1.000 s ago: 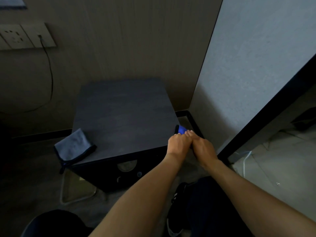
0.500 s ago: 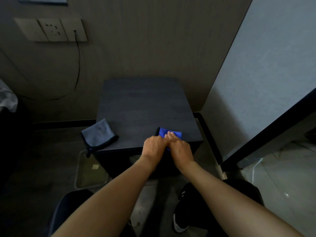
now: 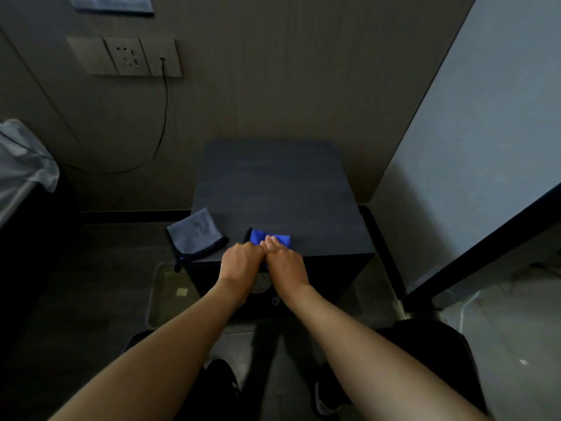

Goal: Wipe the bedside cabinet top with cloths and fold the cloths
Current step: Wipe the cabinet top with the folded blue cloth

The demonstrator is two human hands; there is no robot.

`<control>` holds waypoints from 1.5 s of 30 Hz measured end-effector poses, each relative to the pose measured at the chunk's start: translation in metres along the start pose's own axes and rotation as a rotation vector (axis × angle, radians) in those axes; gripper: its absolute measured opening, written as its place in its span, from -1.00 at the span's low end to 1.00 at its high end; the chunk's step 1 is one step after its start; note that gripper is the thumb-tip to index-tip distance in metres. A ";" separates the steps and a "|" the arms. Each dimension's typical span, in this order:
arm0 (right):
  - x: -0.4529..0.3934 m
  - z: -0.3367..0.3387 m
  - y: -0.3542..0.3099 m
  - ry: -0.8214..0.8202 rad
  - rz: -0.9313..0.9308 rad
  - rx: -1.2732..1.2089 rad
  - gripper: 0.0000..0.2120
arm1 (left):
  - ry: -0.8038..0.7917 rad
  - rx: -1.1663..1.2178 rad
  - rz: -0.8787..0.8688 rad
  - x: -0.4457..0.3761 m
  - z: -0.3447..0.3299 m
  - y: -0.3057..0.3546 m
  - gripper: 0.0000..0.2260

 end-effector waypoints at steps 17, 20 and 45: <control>0.060 0.056 0.154 0.046 -0.177 0.080 -0.53 | 0.082 0.046 -0.279 -0.054 0.009 0.159 -0.74; 0.062 0.054 0.166 0.106 -0.144 0.048 -0.57 | 0.098 0.051 -0.302 -0.058 0.008 0.170 -0.74; 0.114 0.122 0.223 0.131 -0.193 0.262 -0.76 | 0.113 0.221 -0.518 -0.062 0.046 0.238 -0.80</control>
Point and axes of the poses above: each hand's wrist, its own x-axis away from the middle knuckle, its own z-axis out of the back of the hand, y = z × x, the point moved 5 cm from there along -x, towards the middle knuckle, and after that the axes turned 3 degrees about y, right-handed, at the moved point
